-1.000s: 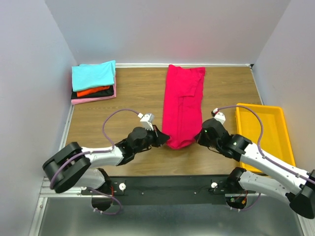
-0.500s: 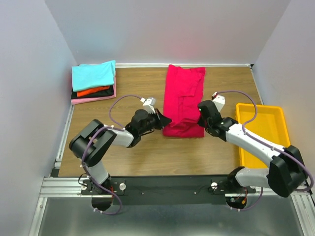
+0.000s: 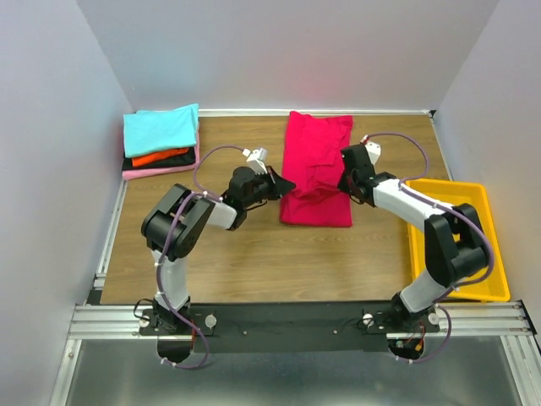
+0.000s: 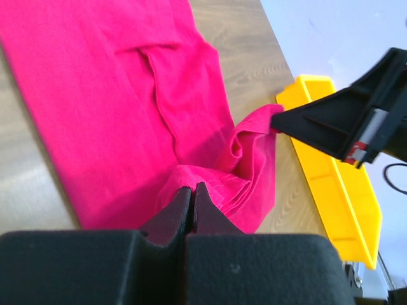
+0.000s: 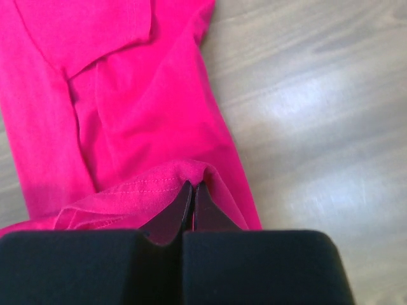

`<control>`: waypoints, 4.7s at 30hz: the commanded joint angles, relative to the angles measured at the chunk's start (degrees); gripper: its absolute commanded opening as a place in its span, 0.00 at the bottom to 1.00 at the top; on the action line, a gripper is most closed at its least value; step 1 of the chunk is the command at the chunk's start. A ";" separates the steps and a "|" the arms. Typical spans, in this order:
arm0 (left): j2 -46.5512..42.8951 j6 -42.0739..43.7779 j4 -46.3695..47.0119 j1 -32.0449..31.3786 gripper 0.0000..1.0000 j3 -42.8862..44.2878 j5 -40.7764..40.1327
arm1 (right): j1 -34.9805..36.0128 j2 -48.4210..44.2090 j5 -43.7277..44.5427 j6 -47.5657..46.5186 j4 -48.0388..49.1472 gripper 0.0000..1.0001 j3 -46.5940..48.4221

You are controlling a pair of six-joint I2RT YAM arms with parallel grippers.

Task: Fold and stack the t-shirts
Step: Fold the tshirt

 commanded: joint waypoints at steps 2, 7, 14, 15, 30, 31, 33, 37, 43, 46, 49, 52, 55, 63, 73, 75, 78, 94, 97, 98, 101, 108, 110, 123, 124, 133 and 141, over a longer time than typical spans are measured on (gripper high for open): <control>4.41 0.21 0.27 2.28 0.00 5.35 3.31 | -2.65 6.45 -3.83 -2.57 1.87 0.01 5.36; 6.78 0.20 -1.04 4.04 0.00 8.33 3.58 | -4.67 10.15 -5.15 -3.27 1.79 0.00 8.09; 10.74 0.55 -3.95 5.36 0.00 13.96 4.46 | -6.70 14.28 -6.91 -4.32 1.79 0.01 12.13; 11.18 0.56 -4.47 5.54 0.00 14.57 4.89 | -6.70 14.72 -6.99 -4.59 1.79 0.00 12.57; 16.80 0.47 -11.15 8.52 0.16 23.10 4.28 | -9.86 22.81 -10.68 -5.56 1.35 0.09 20.57; 16.89 0.38 -11.42 8.96 0.29 24.32 4.20 | -10.21 22.90 -11.21 -5.56 1.17 0.18 21.96; 15.50 0.90 -12.82 10.01 0.45 25.82 4.02 | -10.92 21.33 -12.27 -6.08 0.82 0.50 23.29; 10.15 5.03 -17.82 10.55 0.57 26.71 0.77 | -11.01 17.38 -12.01 -7.57 0.47 0.70 24.09; 3.02 11.09 -22.23 10.11 0.63 21.63 -4.15 | -11.01 10.16 -18.05 -9.25 0.47 0.71 18.47; 0.99 12.94 -22.49 9.23 0.63 17.33 -5.56 | -11.01 8.05 -20.34 -8.55 0.55 0.71 13.73; -0.76 14.97 -22.93 7.91 0.63 13.02 -7.84 | -11.01 5.95 -20.97 -7.40 0.64 0.71 8.82; -2.70 15.94 -23.02 7.03 0.63 9.76 -9.52 | -10.92 3.05 -20.97 -7.05 0.64 0.71 5.47; -4.37 16.64 -22.76 5.90 0.62 5.89 -9.96 | -10.83 -0.11 -20.97 -6.35 0.64 0.71 0.37; -5.17 15.24 -20.39 4.04 0.61 -1.23 -6.27 | -10.92 -6.98 -23.60 -5.38 0.73 0.71 -7.46; -8.85 14.09 -18.63 3.96 0.61 -5.81 -5.21 | -10.92 -3.12 -25.45 -5.38 3.36 0.67 -11.15; -9.21 14.09 -18.36 4.04 0.61 -6.07 -4.43 | -10.83 -2.50 -25.63 -5.64 3.72 0.66 -11.15; -9.56 13.92 -17.75 3.96 0.61 -6.60 -3.37 | -10.83 -1.10 -25.89 -5.73 4.24 0.64 -10.98; -10.01 13.56 -17.57 2.46 0.61 -6.78 -3.36 | -10.83 4.53 -29.67 -6.70 4.60 0.37 -10.80; -8.87 13.56 -17.57 2.20 0.61 -5.90 -3.63 | -10.83 5.06 -30.20 -6.79 4.60 0.22 -10.54; -8.60 13.56 -17.57 2.11 0.61 -5.81 -3.63 | -10.83 5.15 -30.11 -6.79 4.60 0.19 -10.45; -7.63 13.39 -17.57 1.94 0.60 -5.20 -3.89 | -10.92 5.41 -30.02 -6.79 4.60 0.10 -10.45; -6.31 13.39 -18.10 1.50 0.55 -3.88 -4.07 | -10.92 6.55 -30.11 -6.87 4.60 0.07 -10.01; -5.87 13.39 -18.10 1.23 0.54 -3.35 -4.15 | -10.83 6.55 -30.02 -6.96 4.60 0.06 -9.93; -1.57 12.86 -18.19 0.61 0.22 -1.42 -4.68 | -10.92 5.33 -29.94 -6.96 4.51 0.03 -10.54; -1.13 12.86 -18.19 0.53 0.14 -1.33 -4.60 | -10.83 5.32 -29.85 -6.96 4.51 0.02 -10.54; -8.14 13.56 -20.38 0.53 0.00 -5.36 -11.09 | -10.83 2.87 -28.27 -6.96 3.90 0.01 -11.24; -9.30 11.45 -19.77 0.35 0.00 -8.27 -12.77 | -10.83 2.16 -26.33 -6.79 2.84 0.01 -11.42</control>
